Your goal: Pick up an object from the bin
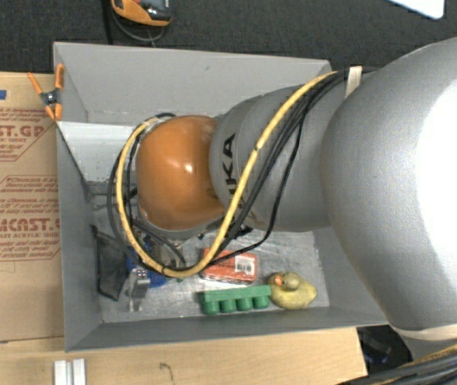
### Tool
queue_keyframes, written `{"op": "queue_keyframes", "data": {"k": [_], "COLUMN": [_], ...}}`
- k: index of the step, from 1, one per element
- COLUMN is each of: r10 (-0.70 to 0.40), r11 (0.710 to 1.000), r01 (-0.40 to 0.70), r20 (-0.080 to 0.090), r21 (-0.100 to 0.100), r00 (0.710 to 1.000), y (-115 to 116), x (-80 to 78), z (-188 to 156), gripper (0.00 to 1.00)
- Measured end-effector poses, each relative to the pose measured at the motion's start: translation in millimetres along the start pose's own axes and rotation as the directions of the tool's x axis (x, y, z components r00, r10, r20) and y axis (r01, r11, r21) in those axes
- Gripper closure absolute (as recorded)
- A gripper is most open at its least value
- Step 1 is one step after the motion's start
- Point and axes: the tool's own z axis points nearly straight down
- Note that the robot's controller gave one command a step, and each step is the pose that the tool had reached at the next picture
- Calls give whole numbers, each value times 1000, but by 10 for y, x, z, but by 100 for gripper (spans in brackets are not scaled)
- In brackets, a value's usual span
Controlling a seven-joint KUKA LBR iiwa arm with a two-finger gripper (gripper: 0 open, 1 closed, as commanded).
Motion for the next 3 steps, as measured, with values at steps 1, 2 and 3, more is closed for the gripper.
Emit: {"op": "queue_keyframes", "data": {"k": [1, 2, 3], "r10": [2, -144, -144], "r11": [1000, 990, 990], "r01": [-2, 144, 144], "r20": [7, 16, 16], "r21": [-2, -3, -3], "r00": [1000, 989, 989], "y": [-9, 45, 45], "x": [-24, -56, -56], "z": [-43, 756, 756], "gripper": [0, 100, 100]}}
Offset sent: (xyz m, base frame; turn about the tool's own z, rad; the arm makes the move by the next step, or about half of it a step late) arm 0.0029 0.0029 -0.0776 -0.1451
